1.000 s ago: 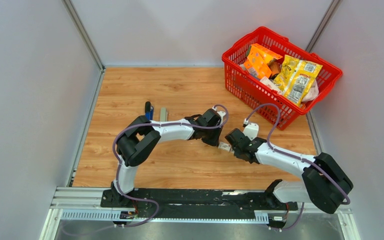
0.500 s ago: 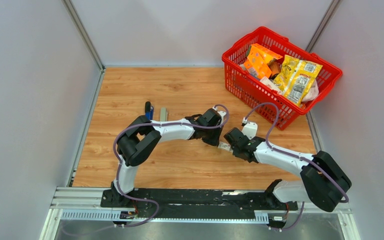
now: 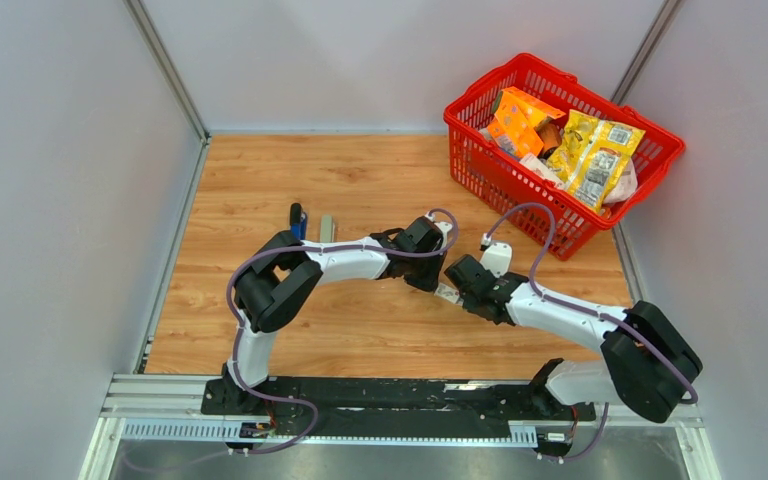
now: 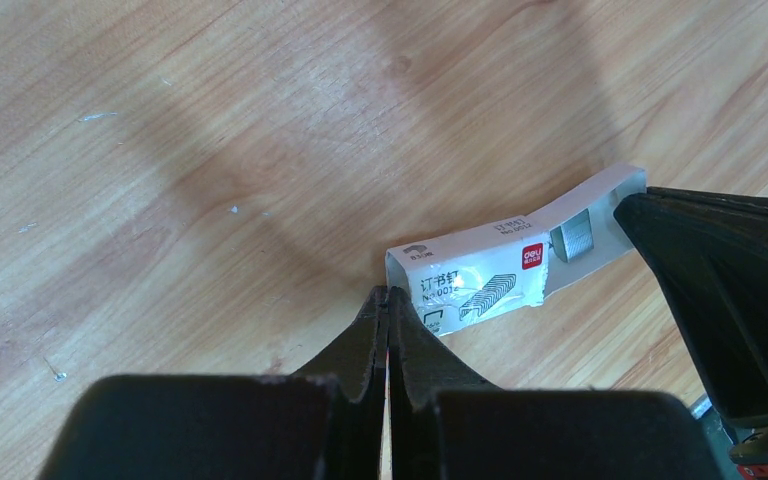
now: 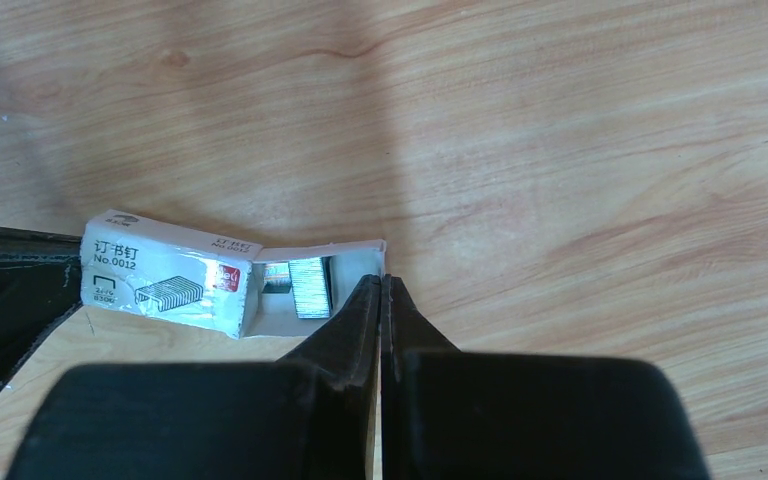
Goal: Unload the staples from the stapler
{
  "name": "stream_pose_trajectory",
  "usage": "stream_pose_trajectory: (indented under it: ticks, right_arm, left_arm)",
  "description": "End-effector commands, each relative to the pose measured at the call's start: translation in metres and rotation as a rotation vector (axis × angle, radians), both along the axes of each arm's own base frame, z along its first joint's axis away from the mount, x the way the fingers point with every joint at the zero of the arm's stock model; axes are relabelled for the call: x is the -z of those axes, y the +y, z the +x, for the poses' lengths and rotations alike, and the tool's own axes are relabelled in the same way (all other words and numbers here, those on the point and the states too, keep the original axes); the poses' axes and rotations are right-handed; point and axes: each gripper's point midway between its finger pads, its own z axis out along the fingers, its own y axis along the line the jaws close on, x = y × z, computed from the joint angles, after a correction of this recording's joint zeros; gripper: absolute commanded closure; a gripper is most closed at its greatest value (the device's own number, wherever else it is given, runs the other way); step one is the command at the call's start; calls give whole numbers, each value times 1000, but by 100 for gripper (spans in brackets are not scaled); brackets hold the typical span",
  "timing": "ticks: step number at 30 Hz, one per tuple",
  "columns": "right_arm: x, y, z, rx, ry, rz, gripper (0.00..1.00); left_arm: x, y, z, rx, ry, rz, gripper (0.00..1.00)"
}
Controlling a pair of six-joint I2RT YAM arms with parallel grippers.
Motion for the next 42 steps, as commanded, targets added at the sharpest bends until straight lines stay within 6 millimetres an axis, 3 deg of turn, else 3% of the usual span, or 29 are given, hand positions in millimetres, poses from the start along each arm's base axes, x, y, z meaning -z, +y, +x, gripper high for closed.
stream_pose_trajectory:
  ticks: [1,14,21,36,42]
  right_arm:
    - [-16,10,16,33,-71,32,100]
    - [-8,6,15,97,-60,20,100]
    - [-12,9,18,96,-73,38,100]
    - [-19,35,25,-1,-100,127,100]
    - [-28,29,25,-3,-115,102,97]
  left_arm:
    - [-6,-10,-1,24,-7,-17,100]
    - [4,-5,-18,44,25,-4,100]
    - [8,-2,-22,46,35,1,100]
    - [11,-5,-22,48,42,-2,100]
    - [6,1,-23,49,29,4,100]
